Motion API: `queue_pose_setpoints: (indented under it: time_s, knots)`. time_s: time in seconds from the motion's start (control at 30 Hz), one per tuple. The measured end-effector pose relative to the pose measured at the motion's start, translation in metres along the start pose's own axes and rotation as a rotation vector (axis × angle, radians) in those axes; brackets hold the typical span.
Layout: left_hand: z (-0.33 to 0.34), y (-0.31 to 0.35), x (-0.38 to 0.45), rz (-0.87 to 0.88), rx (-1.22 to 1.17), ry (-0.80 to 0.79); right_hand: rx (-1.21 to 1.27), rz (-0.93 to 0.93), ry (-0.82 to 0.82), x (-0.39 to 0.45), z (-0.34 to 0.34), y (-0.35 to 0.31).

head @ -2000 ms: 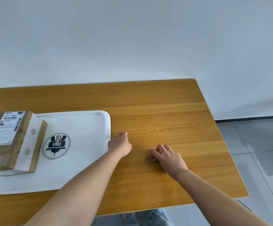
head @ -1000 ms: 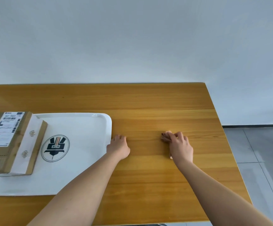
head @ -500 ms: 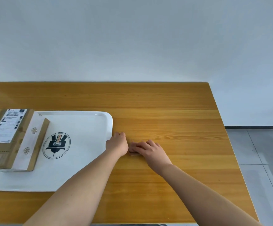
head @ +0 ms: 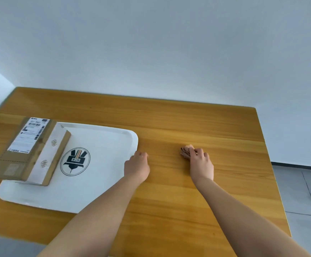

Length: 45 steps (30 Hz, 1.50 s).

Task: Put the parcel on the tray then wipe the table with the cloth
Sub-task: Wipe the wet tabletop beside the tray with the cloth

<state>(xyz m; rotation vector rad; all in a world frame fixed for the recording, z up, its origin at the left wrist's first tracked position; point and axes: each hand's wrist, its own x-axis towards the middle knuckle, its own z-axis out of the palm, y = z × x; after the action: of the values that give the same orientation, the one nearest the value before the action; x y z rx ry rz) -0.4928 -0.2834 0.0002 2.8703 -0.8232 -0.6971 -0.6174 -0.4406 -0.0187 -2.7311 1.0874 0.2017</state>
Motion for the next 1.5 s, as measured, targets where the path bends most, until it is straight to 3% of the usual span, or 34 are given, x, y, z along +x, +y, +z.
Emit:
queue_pose_setpoints:
  time_s: [0.23, 0.4, 0.6, 0.67, 0.87, 0.97, 1.17, 1.37, 1.43, 1.5]
  knots:
    - [0.001, -0.008, 0.0, -0.041, -0.07, 0.181, 0.129, -0.276, 0.054, 0.009, 0.011, -0.04]
    - [-0.004, -0.01, 0.01, -0.052, -0.08, 0.188, 0.116, -0.56, 0.057, -0.015, 0.026, -0.053]
    - [-0.002, -0.009, 0.019, -0.031, -0.065, 0.156, 0.008, -0.824, 0.028, -0.025, 0.027, -0.023]
    - [-0.002, -0.01, 0.021, -0.022, -0.066, 0.161, -0.051, -0.8, 0.052, -0.016, 0.02, -0.011]
    - [-0.003, -0.023, 0.023, -0.034, -0.073, 0.194, 0.011, -0.294, 0.119, 0.011, 0.007, -0.019]
    - [-0.004, -0.032, 0.023, -0.053, -0.104, 0.222, 0.091, -0.195, 0.117, 0.022, 0.012, -0.048]
    - [-0.008, -0.043, 0.025, -0.065, -0.136, 0.27, 0.07, -0.45, 0.079, 0.024, 0.019, -0.078]
    - [-0.01, -0.04, 0.03, -0.067, -0.13, 0.261, -0.057, -0.832, -0.005, 0.009, 0.015, -0.052]
    - [-0.011, -0.04, 0.031, -0.063, -0.129, 0.258, -0.099, -0.817, -0.01, 0.014, 0.013, -0.042]
    - [-0.011, -0.042, 0.031, -0.06, -0.129, 0.257, -0.085, -0.675, -0.008, 0.02, 0.01, -0.041]
